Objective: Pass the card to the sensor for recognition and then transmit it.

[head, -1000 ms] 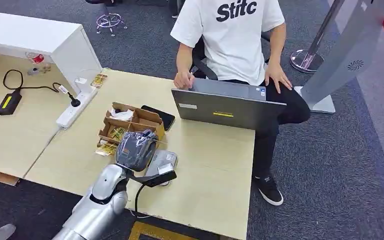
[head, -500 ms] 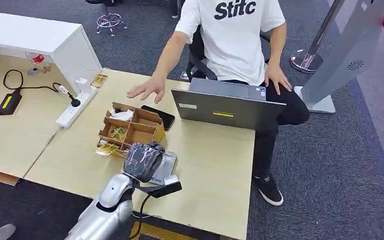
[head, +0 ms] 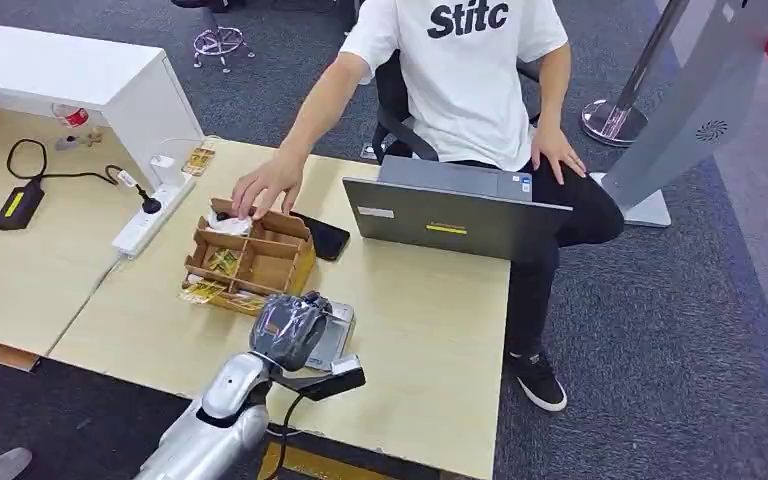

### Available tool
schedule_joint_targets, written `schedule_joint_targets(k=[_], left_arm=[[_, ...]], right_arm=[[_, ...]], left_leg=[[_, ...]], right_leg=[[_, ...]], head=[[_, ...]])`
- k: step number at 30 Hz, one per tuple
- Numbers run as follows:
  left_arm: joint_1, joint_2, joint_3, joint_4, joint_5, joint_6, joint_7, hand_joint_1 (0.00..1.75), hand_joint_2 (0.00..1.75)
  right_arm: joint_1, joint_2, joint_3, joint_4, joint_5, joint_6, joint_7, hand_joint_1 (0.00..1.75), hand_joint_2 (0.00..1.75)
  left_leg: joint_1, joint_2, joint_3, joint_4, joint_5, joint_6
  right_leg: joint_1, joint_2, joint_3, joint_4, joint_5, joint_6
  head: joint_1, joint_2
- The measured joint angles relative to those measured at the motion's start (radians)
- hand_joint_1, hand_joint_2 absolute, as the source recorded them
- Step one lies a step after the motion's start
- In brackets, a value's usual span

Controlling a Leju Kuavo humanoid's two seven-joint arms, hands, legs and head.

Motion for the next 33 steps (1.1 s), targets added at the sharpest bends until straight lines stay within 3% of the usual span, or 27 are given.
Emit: schedule_joint_targets(k=[13, 26, 33], left_arm=[[-0.021, 0.024, 0.001, 0.026, 0.024, 0.061, 0.000, 1.75, 1.75], [-0.106, 0.143, 0.106, -0.136, 0.097, 0.050, 0.024, 1.75, 1.75], [-0.104, 0.172, 0.174, -0.244, 0.165, 0.054, 0.018, 1.75, 1.75]], right_arm=[[0.001, 0.000, 0.000, 0.002, 0.009, 0.003, -0.002, 0.00, 1.75], [0.004, 0.000, 0.000, 0.003, 0.022, 0.001, 0.000, 0.00, 1.75], [0.005, 0.000, -0.001, 0.003, 0.026, -0.003, 0.001, 0.00, 1.75]], left_leg=[[0.000, 0.000, 0.000, 0.000, 0.001, 0.000], [0.001, 0.000, 0.000, 0.000, 0.001, -0.001], [0.001, 0.000, 0.000, 0.000, 0.001, -0.001]], right_leg=[[0.000, 0.000, 0.000, 0.000, 0.000, 0.000], [0.001, 0.000, 0.000, 0.001, 0.001, -0.001], [0.001, 0.000, 0.000, 0.001, 0.001, -0.001]], head=[[0.000, 0.000], [0.000, 0.000], [0.000, 0.000]])
